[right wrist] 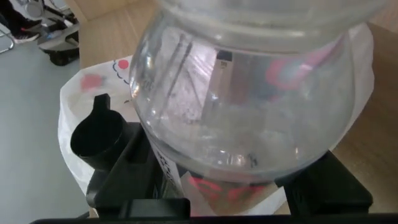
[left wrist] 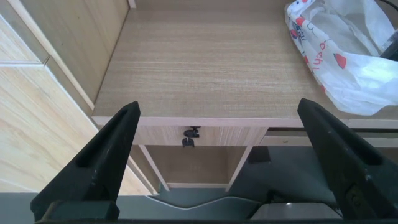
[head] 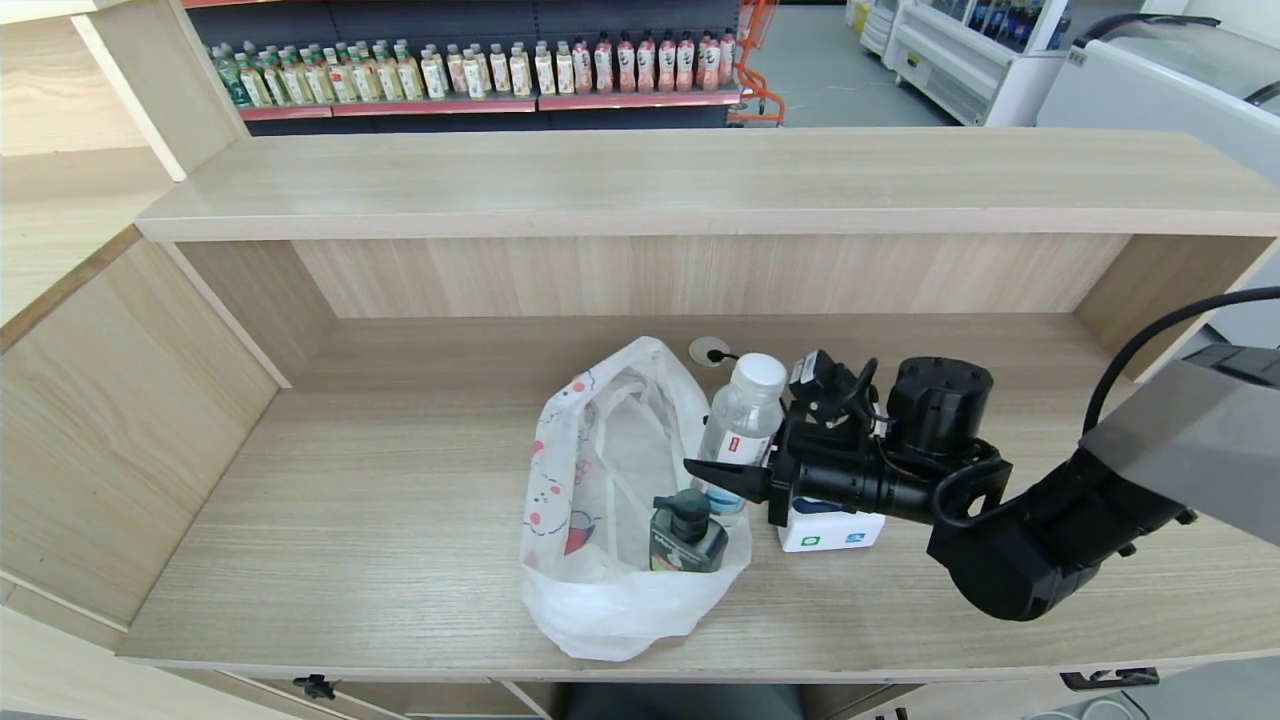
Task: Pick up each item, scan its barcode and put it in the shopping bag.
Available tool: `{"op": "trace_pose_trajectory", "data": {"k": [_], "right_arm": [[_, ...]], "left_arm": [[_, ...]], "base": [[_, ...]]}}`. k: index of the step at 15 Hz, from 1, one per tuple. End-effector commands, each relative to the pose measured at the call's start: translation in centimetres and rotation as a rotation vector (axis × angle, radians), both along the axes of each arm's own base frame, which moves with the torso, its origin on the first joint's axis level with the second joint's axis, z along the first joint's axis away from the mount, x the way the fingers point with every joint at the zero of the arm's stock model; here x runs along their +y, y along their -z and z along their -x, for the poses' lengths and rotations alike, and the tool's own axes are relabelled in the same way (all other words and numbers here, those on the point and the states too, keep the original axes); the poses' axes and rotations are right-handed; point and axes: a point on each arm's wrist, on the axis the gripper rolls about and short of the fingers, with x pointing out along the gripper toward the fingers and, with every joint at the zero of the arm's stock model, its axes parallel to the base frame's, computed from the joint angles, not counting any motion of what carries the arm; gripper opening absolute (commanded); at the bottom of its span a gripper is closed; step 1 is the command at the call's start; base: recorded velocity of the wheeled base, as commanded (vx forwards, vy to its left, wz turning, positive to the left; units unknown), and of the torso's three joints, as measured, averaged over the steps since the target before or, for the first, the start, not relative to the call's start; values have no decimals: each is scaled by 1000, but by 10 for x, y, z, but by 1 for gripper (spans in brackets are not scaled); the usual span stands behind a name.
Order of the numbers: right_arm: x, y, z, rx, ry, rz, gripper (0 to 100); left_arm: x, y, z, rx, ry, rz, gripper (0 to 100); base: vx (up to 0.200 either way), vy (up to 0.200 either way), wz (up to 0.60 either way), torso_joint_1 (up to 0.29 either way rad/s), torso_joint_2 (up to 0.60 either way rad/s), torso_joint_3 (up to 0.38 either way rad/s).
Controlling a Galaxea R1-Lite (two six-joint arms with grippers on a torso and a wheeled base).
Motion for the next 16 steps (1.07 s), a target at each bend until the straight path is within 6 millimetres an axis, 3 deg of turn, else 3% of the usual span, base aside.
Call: {"op": "trace_pose_trajectory", "data": {"k": [1,5,11,16], "right_arm": [[0,1,-3,-17,-49,-6,0],[1,0,-12,-85,-171,-34,0],[-5,19,-36,-86,-198,-31,0],[-5,24,-40,-83,-229,-29,0]], "left_arm": [[0,0,0,0,0,1,100],[0,0,0,0,0,1,100],[0,0,0,0,0,1,100],[0,0,0,0,0,1,100]], "base": [[0,0,0,0,0,0],[0,0,0,0,0,0],[0,0,0,0,0,0],[0,0,0,0,0,0]]}}
